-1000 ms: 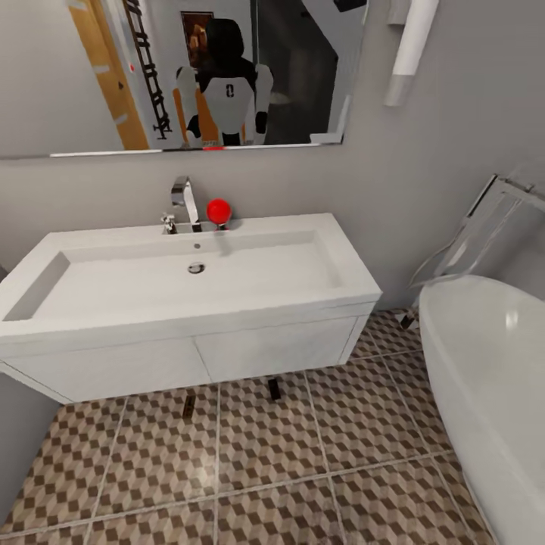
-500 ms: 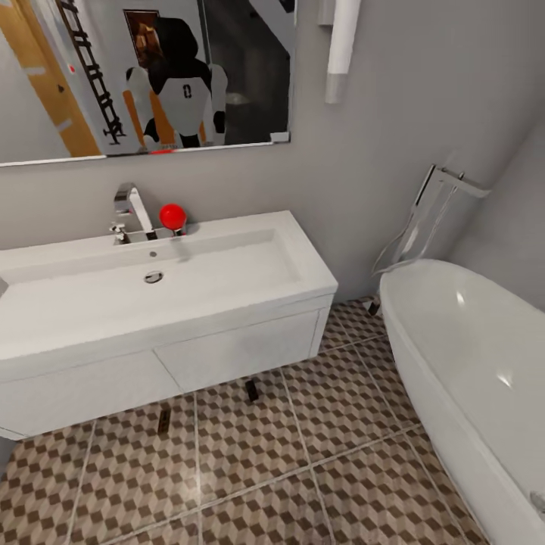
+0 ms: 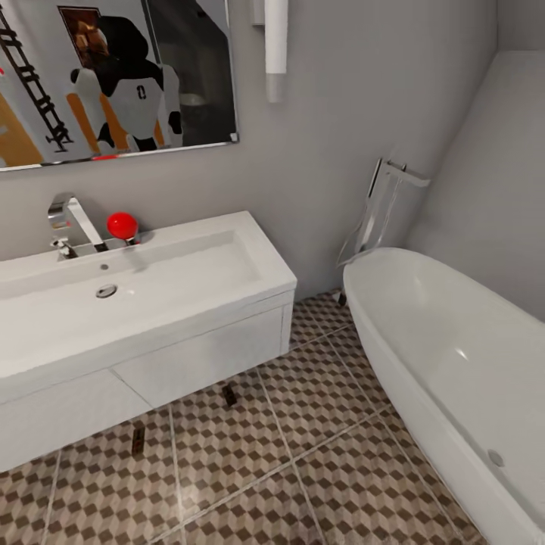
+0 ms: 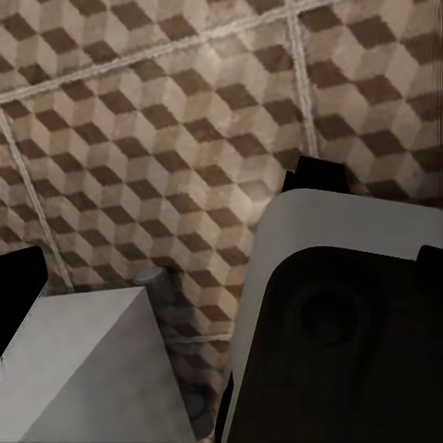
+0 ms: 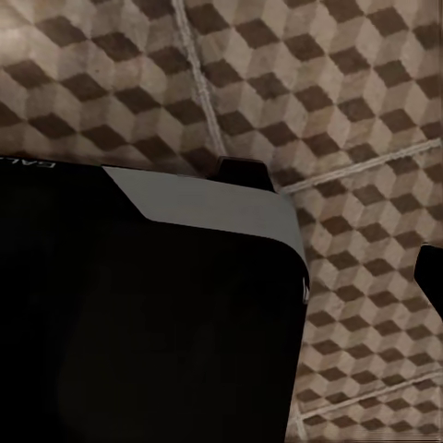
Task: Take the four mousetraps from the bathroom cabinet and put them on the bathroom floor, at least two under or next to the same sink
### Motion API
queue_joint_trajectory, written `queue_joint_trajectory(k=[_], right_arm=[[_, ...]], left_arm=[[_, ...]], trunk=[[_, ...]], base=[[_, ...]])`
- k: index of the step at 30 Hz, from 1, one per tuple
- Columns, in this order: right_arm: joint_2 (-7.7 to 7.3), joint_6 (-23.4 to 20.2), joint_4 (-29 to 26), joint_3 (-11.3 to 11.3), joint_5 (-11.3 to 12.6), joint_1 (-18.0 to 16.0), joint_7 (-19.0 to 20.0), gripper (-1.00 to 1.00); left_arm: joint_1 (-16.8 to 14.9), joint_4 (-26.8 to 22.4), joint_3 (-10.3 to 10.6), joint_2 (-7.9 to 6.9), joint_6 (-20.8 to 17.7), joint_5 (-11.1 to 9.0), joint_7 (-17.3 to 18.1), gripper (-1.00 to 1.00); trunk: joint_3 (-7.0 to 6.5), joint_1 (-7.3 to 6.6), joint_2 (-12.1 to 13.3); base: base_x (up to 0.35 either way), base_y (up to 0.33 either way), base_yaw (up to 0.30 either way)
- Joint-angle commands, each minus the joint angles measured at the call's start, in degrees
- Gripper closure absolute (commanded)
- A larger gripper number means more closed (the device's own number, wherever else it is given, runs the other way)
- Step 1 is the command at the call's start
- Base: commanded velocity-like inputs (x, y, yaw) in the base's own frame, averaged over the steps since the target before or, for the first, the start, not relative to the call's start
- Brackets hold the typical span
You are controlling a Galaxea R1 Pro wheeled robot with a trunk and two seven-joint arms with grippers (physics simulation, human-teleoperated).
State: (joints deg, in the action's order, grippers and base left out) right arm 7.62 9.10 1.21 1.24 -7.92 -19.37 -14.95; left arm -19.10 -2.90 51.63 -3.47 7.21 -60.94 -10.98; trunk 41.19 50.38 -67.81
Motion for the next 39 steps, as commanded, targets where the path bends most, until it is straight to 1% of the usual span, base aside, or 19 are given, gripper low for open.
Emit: queue_joint_trajectory(k=[1,39], right_arm=[[0.04,0.1,0.1,0.1,-0.4,-0.1,-0.4,-1.00],[0.20,0.0,0.2,0.1,-0.4,-0.1,-0.4,-1.00]], left_arm=[[0.0,-0.2,0.5,-0.05,0.0,-0.4,-0.4,-1.00],[0.0,-0.2,0.5,-0.05,0.0,-0.4,-0.3,-1.00]], trunk=[[0.04,0.00,0.0],[0.04,0.00,0.0]], base=[[0.000,0.000,-0.300],[0.000,0.000,-0.300]])
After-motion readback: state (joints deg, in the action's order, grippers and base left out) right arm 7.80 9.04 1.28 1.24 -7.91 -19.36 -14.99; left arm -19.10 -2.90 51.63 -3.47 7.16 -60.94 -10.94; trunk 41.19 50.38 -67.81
